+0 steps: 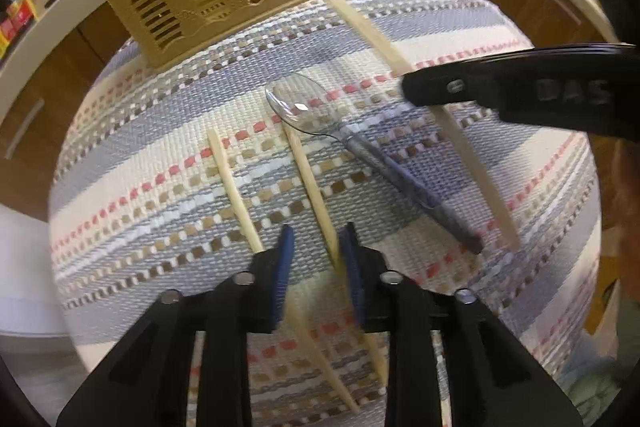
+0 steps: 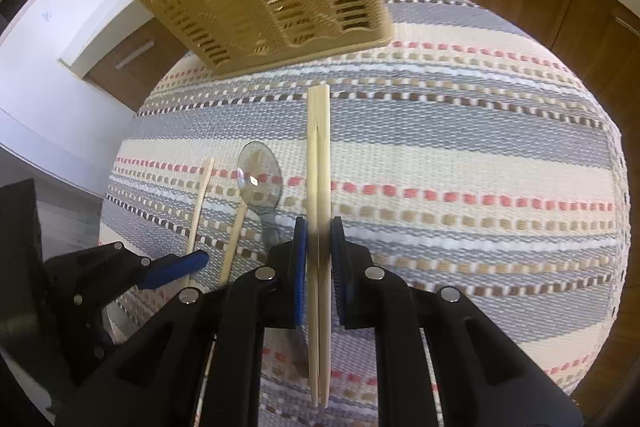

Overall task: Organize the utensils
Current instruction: 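Grasp a wooden chopstick with the left tool while the right tool grasps another chopstick, then carry both chopsticks into the basket and open both tools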

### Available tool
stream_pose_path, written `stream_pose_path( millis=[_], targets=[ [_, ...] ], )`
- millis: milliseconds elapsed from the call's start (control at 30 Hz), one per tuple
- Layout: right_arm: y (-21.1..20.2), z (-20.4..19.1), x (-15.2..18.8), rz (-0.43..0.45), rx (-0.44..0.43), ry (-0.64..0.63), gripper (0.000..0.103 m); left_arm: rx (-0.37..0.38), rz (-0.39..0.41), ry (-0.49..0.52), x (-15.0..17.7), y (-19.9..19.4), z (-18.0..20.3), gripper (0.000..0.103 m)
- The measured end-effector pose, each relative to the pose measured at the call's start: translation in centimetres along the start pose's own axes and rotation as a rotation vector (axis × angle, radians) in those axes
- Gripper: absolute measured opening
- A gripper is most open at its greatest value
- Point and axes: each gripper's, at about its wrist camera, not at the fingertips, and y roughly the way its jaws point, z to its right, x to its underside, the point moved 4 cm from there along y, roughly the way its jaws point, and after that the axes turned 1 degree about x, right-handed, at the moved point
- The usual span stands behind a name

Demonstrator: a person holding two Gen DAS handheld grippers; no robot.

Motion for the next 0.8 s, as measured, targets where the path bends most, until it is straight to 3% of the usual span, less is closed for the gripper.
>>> stream_pose_path(
  millis=[67,200,333,567,800],
  targets=[
    [-0.3,0.2,-0.1,0.009,-0.009,0.009,0.01,-0.015,-0.01,-0.009,-0.4,0.1,-0.4,0.005],
    [-1.5,1.6,-0.2,0.019,-0.006,0.028,0.01,0.058,0.01,-0.076,-0.7,-0.1,-1.8,0.004],
    [-3.0,2.4,-0.5,0.049,-0.016,0.02,0.01,0.105,0.091,-0.164,-0.9,-1.2,-3.5,0.004],
    [-6.1,2.5,-1.1,0.14,-0.036,-0.029,0.01,0.145,0.346,-0.345,-0.9,-5.6,-5.5,0.004],
    [-9.1,1.8,-1.9,0.271,-0.075,-0.089,0.01,0.178,0.593,-0.397,-1.5,-10.6,-7.1,0.004]
  ],
)
